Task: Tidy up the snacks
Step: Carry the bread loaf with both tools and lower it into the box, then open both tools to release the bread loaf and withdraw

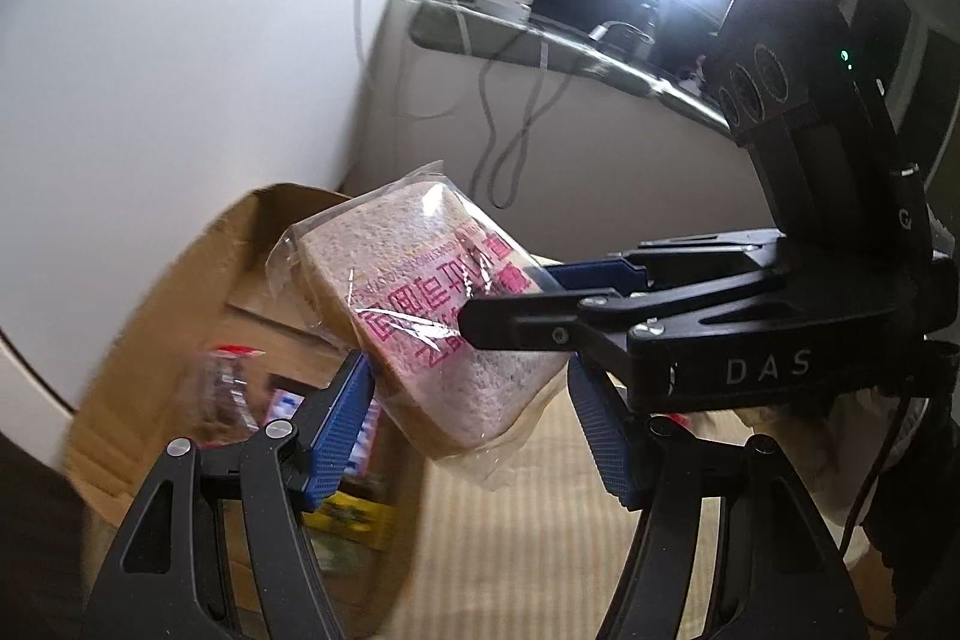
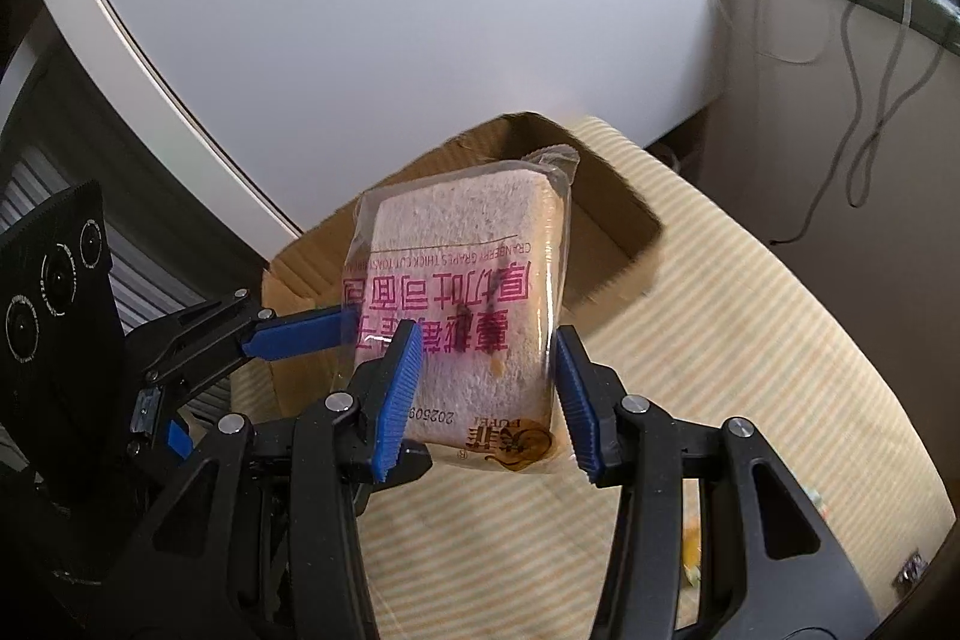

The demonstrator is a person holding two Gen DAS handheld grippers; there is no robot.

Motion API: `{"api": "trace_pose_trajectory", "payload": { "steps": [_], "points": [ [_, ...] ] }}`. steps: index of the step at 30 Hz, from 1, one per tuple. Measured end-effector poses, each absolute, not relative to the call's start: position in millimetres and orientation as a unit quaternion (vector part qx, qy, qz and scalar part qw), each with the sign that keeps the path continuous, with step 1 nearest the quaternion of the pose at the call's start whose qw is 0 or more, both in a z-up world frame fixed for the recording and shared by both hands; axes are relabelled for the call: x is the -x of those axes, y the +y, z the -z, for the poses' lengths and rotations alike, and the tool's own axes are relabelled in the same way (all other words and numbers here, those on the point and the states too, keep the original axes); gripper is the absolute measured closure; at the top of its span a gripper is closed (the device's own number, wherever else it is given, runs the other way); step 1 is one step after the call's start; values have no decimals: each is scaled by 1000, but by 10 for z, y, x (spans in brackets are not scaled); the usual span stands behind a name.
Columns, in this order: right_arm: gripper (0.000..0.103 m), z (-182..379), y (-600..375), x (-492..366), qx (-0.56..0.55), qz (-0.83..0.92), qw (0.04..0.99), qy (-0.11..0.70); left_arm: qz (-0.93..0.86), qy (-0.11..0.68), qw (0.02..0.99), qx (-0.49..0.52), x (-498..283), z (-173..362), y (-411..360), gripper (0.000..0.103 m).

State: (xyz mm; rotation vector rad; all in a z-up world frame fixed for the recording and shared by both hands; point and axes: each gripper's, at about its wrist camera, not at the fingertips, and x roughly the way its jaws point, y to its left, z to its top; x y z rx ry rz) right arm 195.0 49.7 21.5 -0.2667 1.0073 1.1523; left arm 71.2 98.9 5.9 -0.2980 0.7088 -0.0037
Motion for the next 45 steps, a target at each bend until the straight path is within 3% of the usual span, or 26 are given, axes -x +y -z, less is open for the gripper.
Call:
{"api": "trace_pose_trajectory", "payload": {
  "steps": [24, 45],
  "points": [
    [56, 203, 1251, -2198, 118, -534, 678, 492, -45, 381, 909, 162, -929, 247, 1628, 38],
    [53, -23, 1054, -2043, 136, -506, 709, 472, -46, 365, 921, 129, -704, 91, 1459, 38]
  ]
}}
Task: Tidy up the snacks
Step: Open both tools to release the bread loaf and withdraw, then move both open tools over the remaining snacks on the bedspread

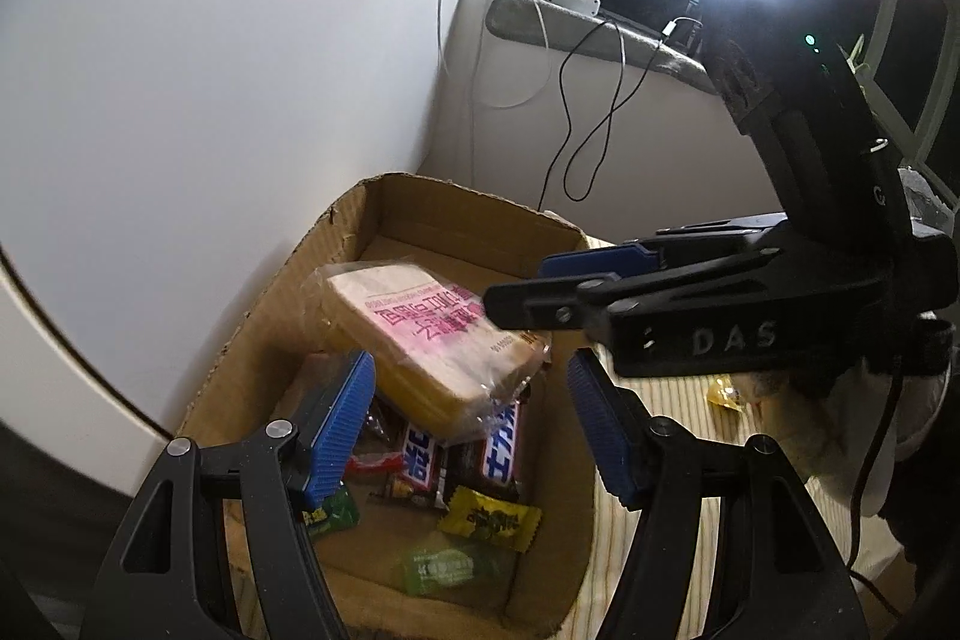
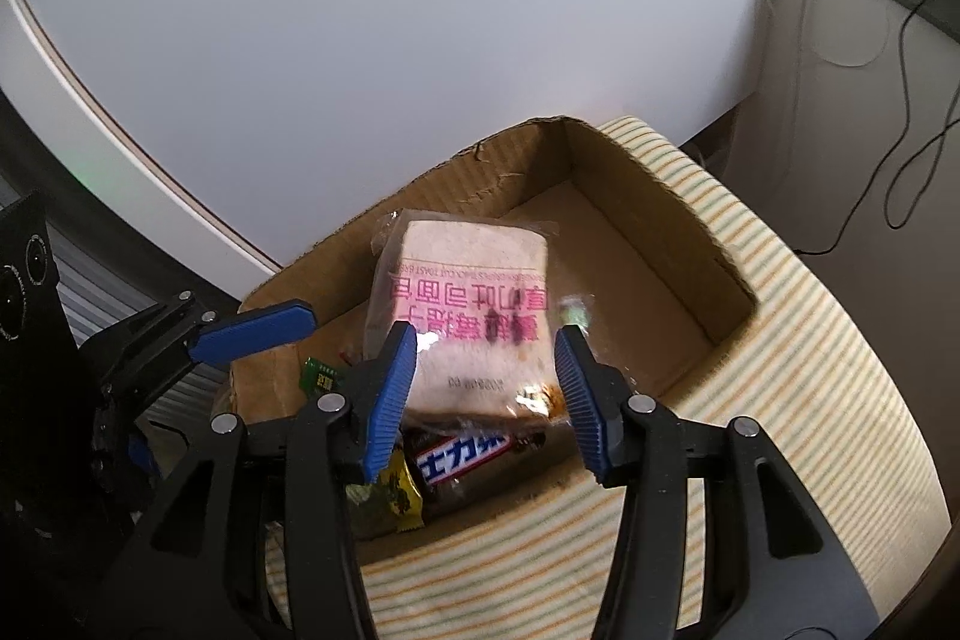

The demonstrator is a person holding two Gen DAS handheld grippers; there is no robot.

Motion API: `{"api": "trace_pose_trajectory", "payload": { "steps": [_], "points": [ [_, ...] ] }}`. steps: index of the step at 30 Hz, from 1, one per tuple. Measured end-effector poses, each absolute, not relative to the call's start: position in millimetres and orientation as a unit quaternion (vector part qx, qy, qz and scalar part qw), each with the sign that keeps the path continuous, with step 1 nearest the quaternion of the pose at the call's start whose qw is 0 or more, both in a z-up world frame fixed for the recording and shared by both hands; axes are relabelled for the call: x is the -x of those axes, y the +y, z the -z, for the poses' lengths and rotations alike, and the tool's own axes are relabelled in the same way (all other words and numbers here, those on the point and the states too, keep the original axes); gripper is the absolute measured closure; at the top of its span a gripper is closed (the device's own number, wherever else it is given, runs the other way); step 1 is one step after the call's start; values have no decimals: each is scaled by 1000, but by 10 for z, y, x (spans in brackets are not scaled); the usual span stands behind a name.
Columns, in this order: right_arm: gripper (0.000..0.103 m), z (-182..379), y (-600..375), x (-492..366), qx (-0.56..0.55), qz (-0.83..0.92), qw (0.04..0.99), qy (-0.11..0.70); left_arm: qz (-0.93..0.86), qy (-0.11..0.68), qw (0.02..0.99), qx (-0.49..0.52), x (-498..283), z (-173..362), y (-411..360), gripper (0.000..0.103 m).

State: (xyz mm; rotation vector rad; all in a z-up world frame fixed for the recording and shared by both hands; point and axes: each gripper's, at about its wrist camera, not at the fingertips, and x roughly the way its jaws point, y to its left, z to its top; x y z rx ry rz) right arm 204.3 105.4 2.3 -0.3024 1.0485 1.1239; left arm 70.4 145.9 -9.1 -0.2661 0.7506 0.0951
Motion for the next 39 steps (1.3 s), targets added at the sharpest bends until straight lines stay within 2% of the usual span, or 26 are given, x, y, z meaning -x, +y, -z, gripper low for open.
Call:
{"api": "trace_pose_trajectory", "payload": {
  "steps": [4, 6, 8, 13, 17, 30, 39],
  "points": [
    [52, -88, 842, -2061, 127, -494, 722, 467, -40, 358, 925, 122, -600, 42, 1361, 38],
    [44, -132, 684, -2061, 120, -487, 731, 463, -34, 354, 927, 116, -562, 19, 1292, 38],
    [41, -170, 535, -2054, 115, -480, 741, 456, -24, 351, 929, 114, -543, -1, 1215, 38],
    [39, -215, 97, -1994, 119, -446, 772, 437, 2, 342, 934, 107, -506, -65, 989, 38],
    [29, -199, -303, -1927, 117, -420, 792, 427, 23, 339, 934, 106, -492, -75, 809, 38],
    [29, 107, -1435, -1864, 133, -318, 832, 433, 84, 369, 920, 106, -679, 170, 246, 38],
    [29, 419, -1639, -1873, 161, -311, 823, 446, 115, 398, 905, 96, -927, 352, -96, 39]
  ]
}}
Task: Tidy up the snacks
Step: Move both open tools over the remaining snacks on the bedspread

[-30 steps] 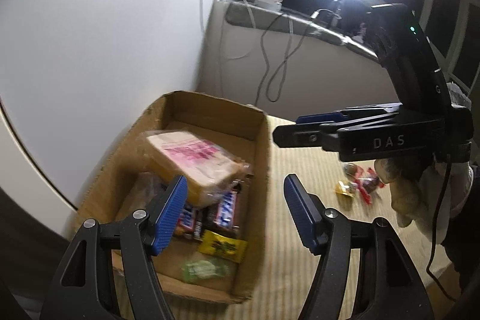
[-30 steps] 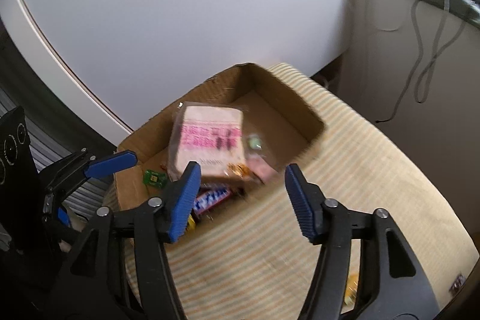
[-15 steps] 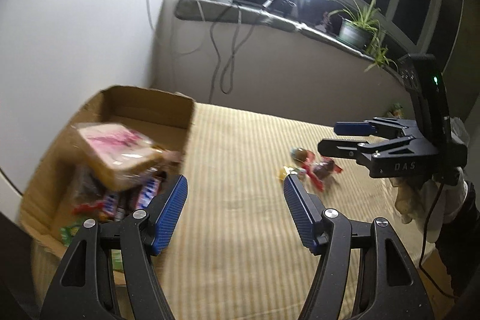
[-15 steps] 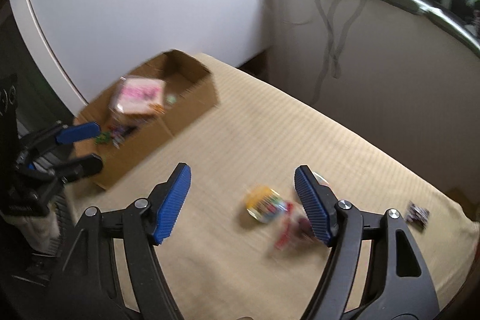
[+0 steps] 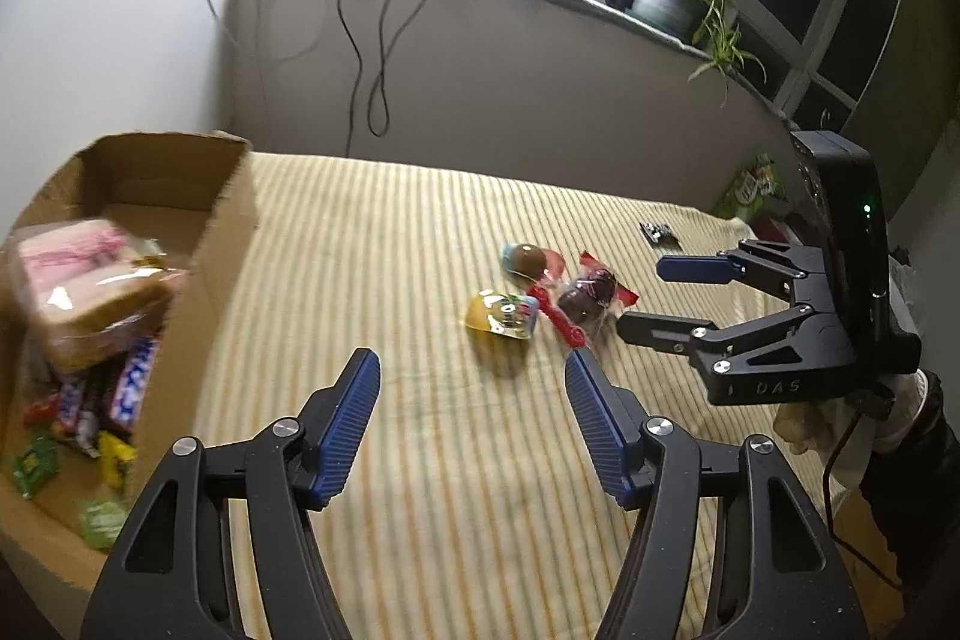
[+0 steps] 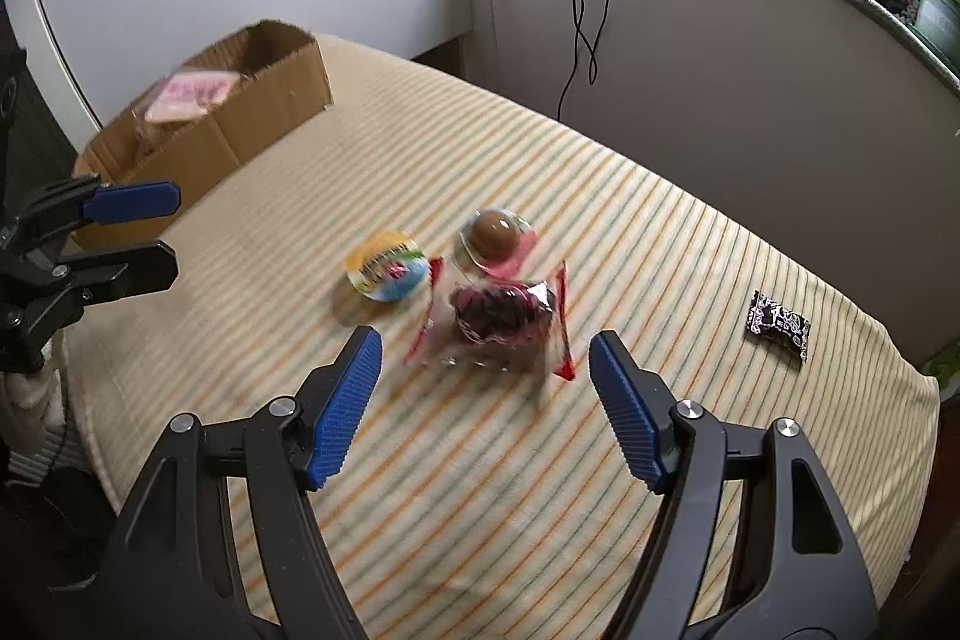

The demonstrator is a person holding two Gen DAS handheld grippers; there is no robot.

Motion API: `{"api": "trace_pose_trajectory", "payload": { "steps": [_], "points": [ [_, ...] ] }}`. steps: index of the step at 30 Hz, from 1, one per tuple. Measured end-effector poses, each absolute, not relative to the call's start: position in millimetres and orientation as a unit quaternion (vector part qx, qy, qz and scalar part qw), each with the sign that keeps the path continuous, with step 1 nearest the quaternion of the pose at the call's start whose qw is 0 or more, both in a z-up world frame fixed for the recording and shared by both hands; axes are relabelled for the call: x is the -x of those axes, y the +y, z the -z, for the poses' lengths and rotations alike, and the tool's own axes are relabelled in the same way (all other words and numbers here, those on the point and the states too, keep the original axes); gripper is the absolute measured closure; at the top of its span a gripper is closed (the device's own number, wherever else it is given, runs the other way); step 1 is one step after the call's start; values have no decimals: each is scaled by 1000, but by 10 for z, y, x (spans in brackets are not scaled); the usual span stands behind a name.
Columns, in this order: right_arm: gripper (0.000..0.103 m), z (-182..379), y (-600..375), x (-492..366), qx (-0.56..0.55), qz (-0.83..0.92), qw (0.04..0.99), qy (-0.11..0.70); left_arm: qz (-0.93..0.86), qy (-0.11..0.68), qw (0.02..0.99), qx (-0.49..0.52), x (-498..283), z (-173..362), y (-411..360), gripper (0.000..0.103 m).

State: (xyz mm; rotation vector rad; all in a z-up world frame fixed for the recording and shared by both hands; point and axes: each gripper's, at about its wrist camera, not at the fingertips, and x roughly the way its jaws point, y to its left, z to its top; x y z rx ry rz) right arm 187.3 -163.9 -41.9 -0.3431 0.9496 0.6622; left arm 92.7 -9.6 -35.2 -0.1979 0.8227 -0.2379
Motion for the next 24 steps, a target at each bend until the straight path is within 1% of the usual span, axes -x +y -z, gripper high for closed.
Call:
{"api": "trace_pose_trajectory", "payload": {
  "steps": [16, 18, 20, 24],
  "points": [
    [28, 728, -1532, -2148, 162, -335, 803, 466, 128, 437, 887, 80, -1377, 602, -299, 39],
    [28, 741, -1515, -2174, 162, -338, 801, 466, 130, 444, 882, 86, -1454, 637, -315, 41],
    [28, 753, -1501, -2189, 164, -340, 801, 465, 133, 449, 880, 86, -1499, 668, -330, 46],
    [29, 769, -1470, -2199, 166, -342, 800, 463, 137, 456, 876, 77, -1571, 732, -396, 48]
  ]
}}
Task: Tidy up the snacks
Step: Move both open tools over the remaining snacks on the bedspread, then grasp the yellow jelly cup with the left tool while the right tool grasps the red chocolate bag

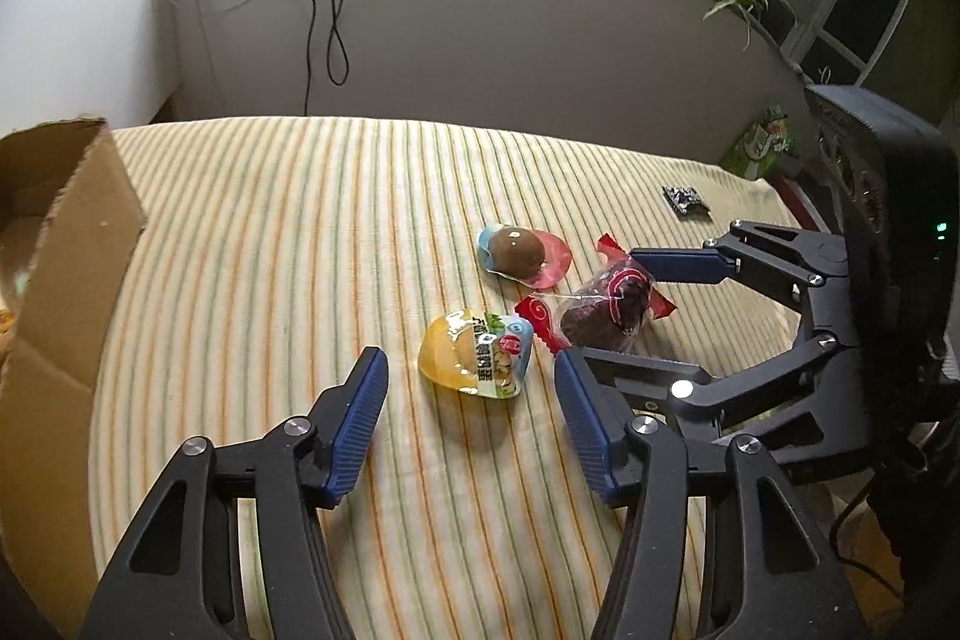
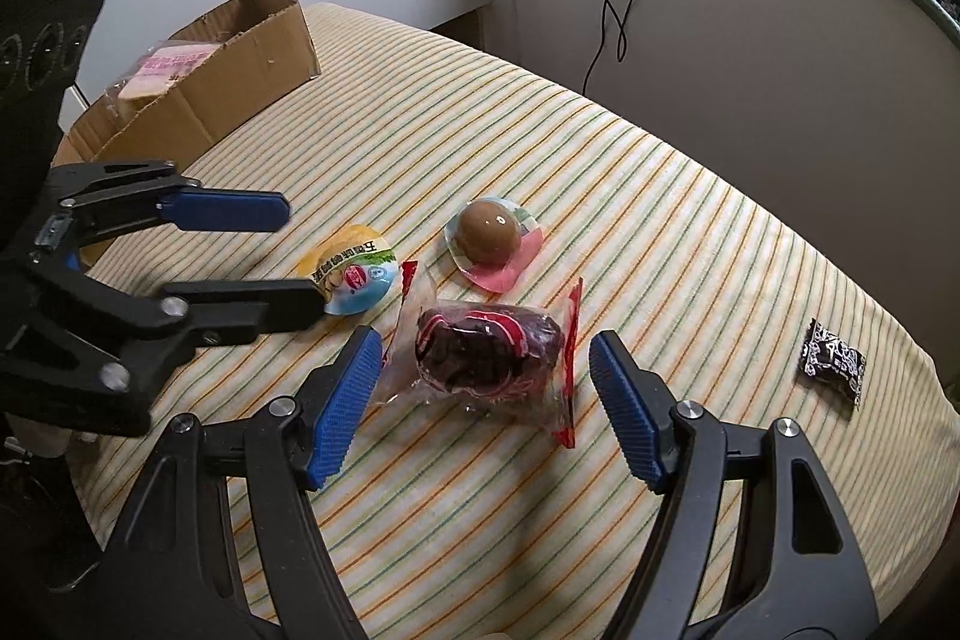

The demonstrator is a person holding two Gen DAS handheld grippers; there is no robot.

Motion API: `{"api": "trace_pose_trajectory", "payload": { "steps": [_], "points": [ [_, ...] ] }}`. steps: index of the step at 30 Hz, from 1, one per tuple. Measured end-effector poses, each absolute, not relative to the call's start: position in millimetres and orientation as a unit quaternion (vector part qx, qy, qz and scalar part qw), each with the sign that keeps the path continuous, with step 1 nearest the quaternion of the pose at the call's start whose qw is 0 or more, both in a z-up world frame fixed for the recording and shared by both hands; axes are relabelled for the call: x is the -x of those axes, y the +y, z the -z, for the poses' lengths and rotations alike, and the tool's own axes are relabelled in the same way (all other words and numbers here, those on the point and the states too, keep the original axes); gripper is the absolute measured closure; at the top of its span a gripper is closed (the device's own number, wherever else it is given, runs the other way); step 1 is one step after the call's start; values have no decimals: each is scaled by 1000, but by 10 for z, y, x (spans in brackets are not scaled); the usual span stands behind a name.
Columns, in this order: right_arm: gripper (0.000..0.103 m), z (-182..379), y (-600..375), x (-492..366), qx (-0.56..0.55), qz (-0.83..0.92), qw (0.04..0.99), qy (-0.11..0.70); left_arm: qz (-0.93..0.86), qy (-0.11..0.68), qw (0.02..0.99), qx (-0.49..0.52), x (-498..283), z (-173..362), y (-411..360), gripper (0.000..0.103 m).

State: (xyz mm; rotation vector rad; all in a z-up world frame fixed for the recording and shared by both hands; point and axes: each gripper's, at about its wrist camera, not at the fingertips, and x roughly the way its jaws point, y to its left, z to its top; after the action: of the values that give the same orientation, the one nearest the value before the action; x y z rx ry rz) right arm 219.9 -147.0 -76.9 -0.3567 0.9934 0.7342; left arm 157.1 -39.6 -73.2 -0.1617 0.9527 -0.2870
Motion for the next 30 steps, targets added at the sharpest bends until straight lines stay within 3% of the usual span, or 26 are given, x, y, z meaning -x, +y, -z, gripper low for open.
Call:
{"api": "trace_pose_trajectory", "payload": {
  "steps": [13, 19, 26, 30],
  "points": [
    [29, 781, -1558, -2236, 171, -343, 800, 461, 141, 468, 871, 54, -1688, 824, -507, 50],
    [29, 777, -1513, -2254, 186, -350, 797, 456, 138, 467, 873, 28, -1725, 834, -600, 63],
    [29, 836, -1432, -2271, 200, -351, 792, 458, 133, 464, 876, 18, -1728, 846, -603, 68],
    [35, 856, -1424, -2282, 197, -348, 792, 461, 132, 462, 877, 19, -1726, 850, -594, 69]
  ]
}}
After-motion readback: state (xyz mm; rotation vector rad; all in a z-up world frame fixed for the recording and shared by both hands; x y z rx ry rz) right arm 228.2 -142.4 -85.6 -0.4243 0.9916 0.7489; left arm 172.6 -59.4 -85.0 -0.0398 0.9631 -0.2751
